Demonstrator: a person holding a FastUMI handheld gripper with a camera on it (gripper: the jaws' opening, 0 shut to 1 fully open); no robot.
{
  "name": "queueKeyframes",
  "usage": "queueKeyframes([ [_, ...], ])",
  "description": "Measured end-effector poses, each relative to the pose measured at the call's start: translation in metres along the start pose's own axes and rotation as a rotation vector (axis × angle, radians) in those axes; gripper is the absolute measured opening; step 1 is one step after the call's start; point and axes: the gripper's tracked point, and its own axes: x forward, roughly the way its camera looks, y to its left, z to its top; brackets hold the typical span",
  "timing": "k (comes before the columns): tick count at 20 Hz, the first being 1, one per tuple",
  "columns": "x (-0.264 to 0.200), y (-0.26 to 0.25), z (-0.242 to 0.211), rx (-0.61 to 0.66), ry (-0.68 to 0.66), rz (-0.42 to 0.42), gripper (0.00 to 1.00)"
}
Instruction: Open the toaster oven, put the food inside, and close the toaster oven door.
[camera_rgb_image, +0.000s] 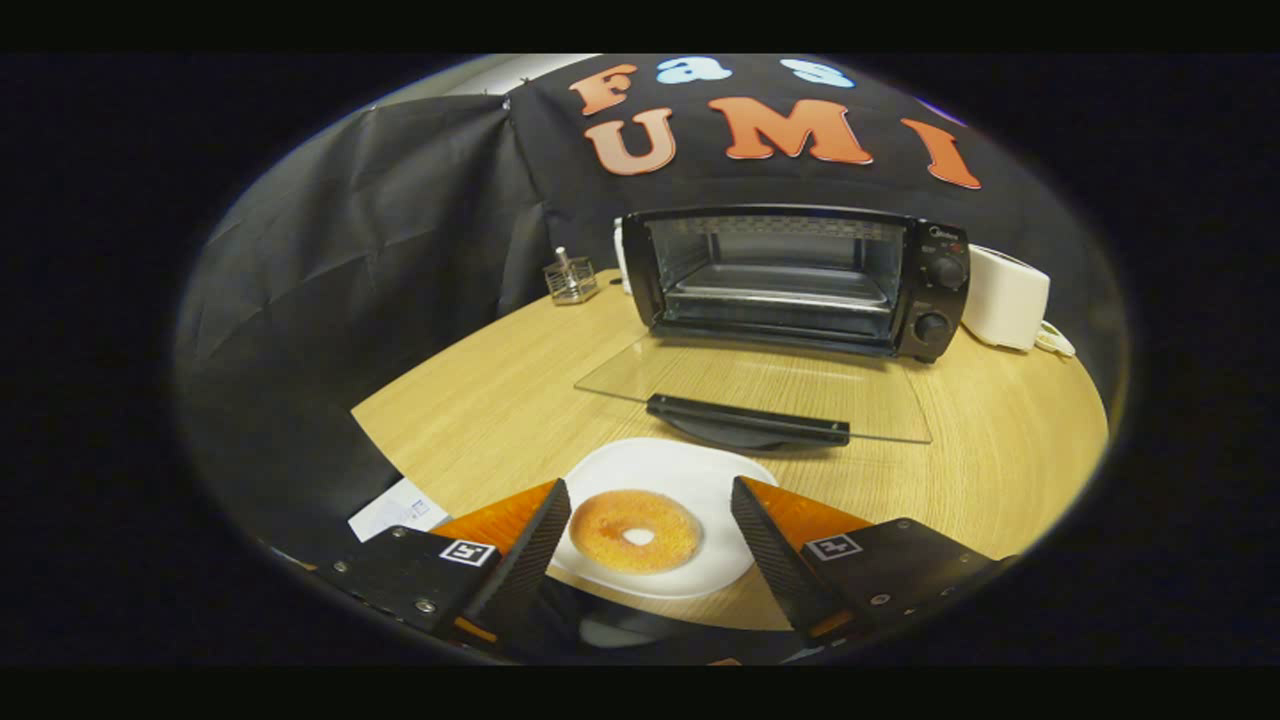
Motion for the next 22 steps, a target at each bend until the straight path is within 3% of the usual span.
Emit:
queueKeyframes([
  [9, 0.010, 0.009, -0.018, -0.030, 0.065, -0.007, 0.85],
  [13, 0.015, 0.013, -0.018, -0.034, 0.070, -0.005, 0.67],
  [16, 0.015, 0.013, -0.020, -0.009, 0.076, -0.012, 0.42],
  [20, 0.018, 0.011, -0.014, 0.048, 0.053, -0.031, 0.21],
  [22, 0.018, 0.011, -0.009, 0.061, 0.035, -0.039, 0.17],
])
